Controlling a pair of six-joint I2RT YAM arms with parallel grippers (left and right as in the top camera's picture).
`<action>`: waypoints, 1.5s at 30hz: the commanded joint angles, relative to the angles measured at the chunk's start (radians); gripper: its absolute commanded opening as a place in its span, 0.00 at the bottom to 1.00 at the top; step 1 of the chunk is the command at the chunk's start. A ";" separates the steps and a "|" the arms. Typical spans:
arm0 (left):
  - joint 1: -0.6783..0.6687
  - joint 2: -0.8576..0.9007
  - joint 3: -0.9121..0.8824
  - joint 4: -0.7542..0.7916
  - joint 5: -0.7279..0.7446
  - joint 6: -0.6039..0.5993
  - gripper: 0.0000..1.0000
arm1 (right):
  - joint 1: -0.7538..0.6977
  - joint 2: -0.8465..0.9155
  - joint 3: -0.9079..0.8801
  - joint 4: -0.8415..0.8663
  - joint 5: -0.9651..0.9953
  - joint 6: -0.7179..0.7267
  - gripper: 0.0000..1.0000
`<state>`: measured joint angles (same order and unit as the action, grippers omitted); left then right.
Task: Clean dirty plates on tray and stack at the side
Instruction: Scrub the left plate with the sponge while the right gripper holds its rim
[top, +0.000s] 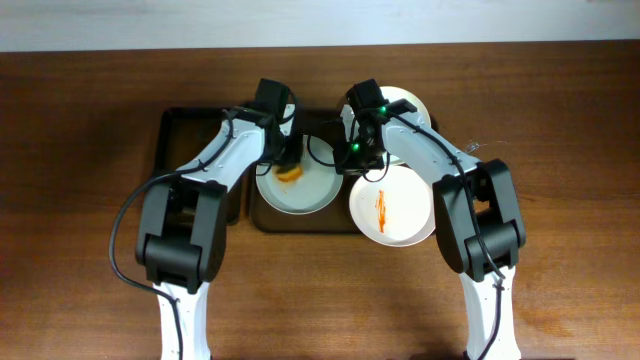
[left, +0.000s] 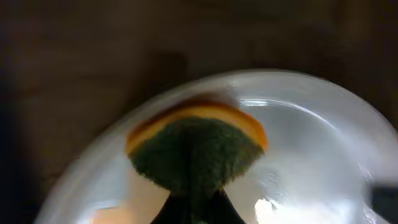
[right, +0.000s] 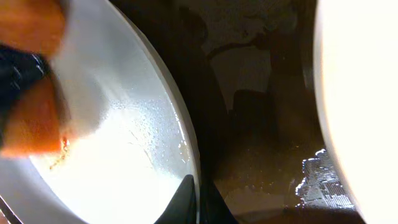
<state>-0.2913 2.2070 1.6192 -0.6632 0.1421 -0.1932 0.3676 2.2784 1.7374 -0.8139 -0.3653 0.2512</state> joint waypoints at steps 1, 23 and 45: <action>0.002 0.077 -0.003 -0.079 -0.321 -0.233 0.00 | -0.003 0.015 0.005 0.002 -0.024 -0.011 0.04; -0.092 0.088 -0.003 -0.163 -0.176 -0.084 0.00 | -0.089 0.041 -0.066 0.125 -0.313 0.068 0.04; -0.092 0.089 -0.003 -0.255 -0.116 -0.053 0.00 | -0.089 0.041 -0.066 0.131 -0.316 0.063 0.04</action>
<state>-0.3893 2.2375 1.6653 -0.8387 -0.3347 -0.3584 0.2764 2.2978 1.6814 -0.6899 -0.6495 0.3141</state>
